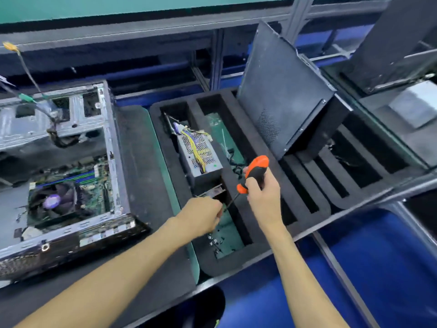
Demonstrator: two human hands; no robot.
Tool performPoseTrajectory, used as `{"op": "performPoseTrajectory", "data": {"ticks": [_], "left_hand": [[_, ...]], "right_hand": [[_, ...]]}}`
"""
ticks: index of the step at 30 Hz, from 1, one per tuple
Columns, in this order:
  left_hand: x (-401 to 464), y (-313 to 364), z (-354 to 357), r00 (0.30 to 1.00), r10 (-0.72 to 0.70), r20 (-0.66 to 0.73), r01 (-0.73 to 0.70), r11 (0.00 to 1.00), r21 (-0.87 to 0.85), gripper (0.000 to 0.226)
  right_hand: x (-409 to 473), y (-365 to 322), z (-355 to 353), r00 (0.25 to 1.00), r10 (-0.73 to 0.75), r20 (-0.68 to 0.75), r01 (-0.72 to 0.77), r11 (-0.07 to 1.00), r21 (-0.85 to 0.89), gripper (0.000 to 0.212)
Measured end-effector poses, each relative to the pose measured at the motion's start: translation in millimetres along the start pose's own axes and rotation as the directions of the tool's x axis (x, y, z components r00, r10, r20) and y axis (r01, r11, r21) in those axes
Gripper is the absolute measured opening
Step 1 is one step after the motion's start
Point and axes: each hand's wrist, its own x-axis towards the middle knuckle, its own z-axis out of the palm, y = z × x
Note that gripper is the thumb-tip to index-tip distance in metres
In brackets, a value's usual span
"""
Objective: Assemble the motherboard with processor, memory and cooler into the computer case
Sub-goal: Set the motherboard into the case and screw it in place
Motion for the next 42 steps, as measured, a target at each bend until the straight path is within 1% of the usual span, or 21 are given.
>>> {"op": "performPoseTrajectory", "data": {"ticks": [3,5,7,10,13,18,21,24,27,30,33,36,39,42], "left_hand": [[19.6,6.6,25.3,0.996,-0.007,0.084,-0.006,0.988,0.153,0.021],[29.5,9.5,39.8,0.993,-0.023,0.120,-0.003,0.977,0.214,0.019],[37.9,11.6,52.1,0.988,-0.059,0.143,0.023,0.970,0.242,0.018],[48.5,12.7,63.3,0.981,-0.130,0.143,0.092,0.964,0.248,0.020],[57.7,13.6,69.0,0.977,-0.151,0.149,0.115,0.966,0.230,0.023],[64.7,14.9,73.0,0.979,-0.116,0.168,0.073,0.967,0.243,0.024],[64.7,16.6,73.8,0.981,-0.057,0.186,0.002,0.959,0.284,0.022],[65.6,17.5,74.1,0.981,-0.025,0.193,-0.034,0.954,0.299,0.022],[65.5,17.2,74.3,0.982,-0.012,0.189,-0.042,0.960,0.277,0.020],[63.2,16.9,69.3,0.988,-0.037,0.148,0.015,0.990,0.143,0.013],[59.2,14.3,62.0,0.991,-0.097,0.089,0.108,0.985,-0.131,0.006],[50.7,13.1,45.6,0.985,-0.166,0.047,0.170,0.882,-0.440,0.011],[36.6,14.3,17.8,0.977,-0.212,0.011,0.176,0.776,-0.606,0.003],[19.2,17.7,-21.8,0.966,-0.255,-0.043,0.135,0.639,-0.758,0.010]], "right_hand": [[-0.9,14.0,-14.3,0.999,0.023,0.029,-0.023,1.000,-0.014,0.009],[-2.0,21.3,-21.7,0.999,0.021,0.034,-0.020,0.999,-0.027,0.008],[-2.9,27.4,-27.8,0.999,0.011,0.039,-0.010,0.999,-0.039,0.002],[-3.3,34.2,-35.4,0.999,0.016,0.048,-0.015,1.000,-0.025,0.006],[-1.5,39.9,-41.4,0.998,0.023,0.057,-0.022,1.000,-0.010,0.006],[3.9,45.4,-44.8,0.997,0.043,0.060,-0.044,0.999,0.015,0.005],[5.4,46.0,-42.1,0.995,0.078,0.057,-0.078,0.997,-0.002,0.011],[5.1,46.3,-38.9,0.993,0.102,0.055,-0.101,0.994,-0.029,0.015],[3.5,46.4,-36.8,0.994,0.098,0.054,-0.096,0.994,-0.043,0.010],[2.1,43.3,-34.7,0.994,0.098,0.056,-0.097,0.995,-0.026,0.005],[1.8,35.5,-31.9,0.994,0.095,0.051,-0.096,0.995,0.019,0.009],[6.4,22.0,-29.5,0.995,0.096,-0.002,-0.095,0.988,0.122,0.009],[16.9,3.1,-27.0,0.990,0.112,-0.089,-0.091,0.973,0.211,0.015],[25.8,-18.8,-17.1,0.985,0.116,-0.125,-0.071,0.945,0.318,0.016]]}}
